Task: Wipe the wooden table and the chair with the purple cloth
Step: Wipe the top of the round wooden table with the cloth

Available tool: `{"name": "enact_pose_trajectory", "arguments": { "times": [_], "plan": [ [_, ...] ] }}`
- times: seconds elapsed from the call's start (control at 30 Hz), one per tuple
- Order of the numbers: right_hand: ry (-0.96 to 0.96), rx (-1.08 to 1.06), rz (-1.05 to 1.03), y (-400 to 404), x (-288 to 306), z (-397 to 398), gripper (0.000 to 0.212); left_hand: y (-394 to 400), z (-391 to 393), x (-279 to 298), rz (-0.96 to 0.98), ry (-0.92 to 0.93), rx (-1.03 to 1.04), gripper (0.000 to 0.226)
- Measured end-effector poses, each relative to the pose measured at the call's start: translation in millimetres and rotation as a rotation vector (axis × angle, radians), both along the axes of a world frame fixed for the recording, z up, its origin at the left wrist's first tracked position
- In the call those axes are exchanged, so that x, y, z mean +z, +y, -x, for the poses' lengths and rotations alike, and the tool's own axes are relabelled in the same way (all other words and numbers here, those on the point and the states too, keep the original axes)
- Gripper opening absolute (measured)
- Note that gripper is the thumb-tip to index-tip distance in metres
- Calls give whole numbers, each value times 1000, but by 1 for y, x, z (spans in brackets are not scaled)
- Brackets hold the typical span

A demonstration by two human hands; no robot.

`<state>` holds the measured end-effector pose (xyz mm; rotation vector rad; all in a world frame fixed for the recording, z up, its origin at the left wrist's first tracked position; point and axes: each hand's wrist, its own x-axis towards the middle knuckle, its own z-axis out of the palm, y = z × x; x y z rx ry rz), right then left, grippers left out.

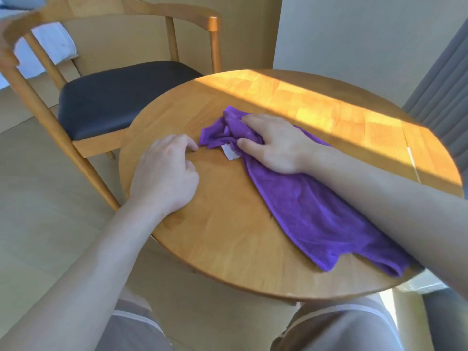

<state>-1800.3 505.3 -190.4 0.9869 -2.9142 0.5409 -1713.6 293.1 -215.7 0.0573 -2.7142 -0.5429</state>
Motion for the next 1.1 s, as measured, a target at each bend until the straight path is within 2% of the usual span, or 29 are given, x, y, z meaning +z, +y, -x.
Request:
{"name": "enact_pose_trajectory", "arguments": {
  "times": [0.1,0.27,0.4,0.5,0.57,0.67,0.77,0.87,0.93,1.0,1.1],
  "plan": [
    [61,-41,-30,-1,-6,2,29,-1,2,0,-18,6,5,36],
    [74,146,-40,-2,-10,-53,50,-8,8,5,-270,-18,24,40],
    [61,413,11,2,-12,-103,59,-8,9,7,-377,-3,48,44],
    [28,689,100,-4,-21,-113,49,-10,10,5,-376,6,38,46],
    [42,773,130,-7,-26,-107,44,-11,12,3,-388,0,30,45],
    [18,706,188,-5,-21,-85,54,-11,14,4,-470,32,25,44],
    [12,494,154,0,-9,-43,54,-11,13,5,-581,111,11,44],
    [-44,196,93,-1,3,-4,37,-12,13,3,-576,96,5,45],
    [-8,79,38,-5,2,4,29,-12,13,2,-509,49,-2,45],
    [57,77,-29,-8,-4,-9,38,-12,13,0,-431,51,2,46],
    [85,242,-34,-4,-8,-58,64,-12,13,0,-445,115,30,48]
  ]
}}
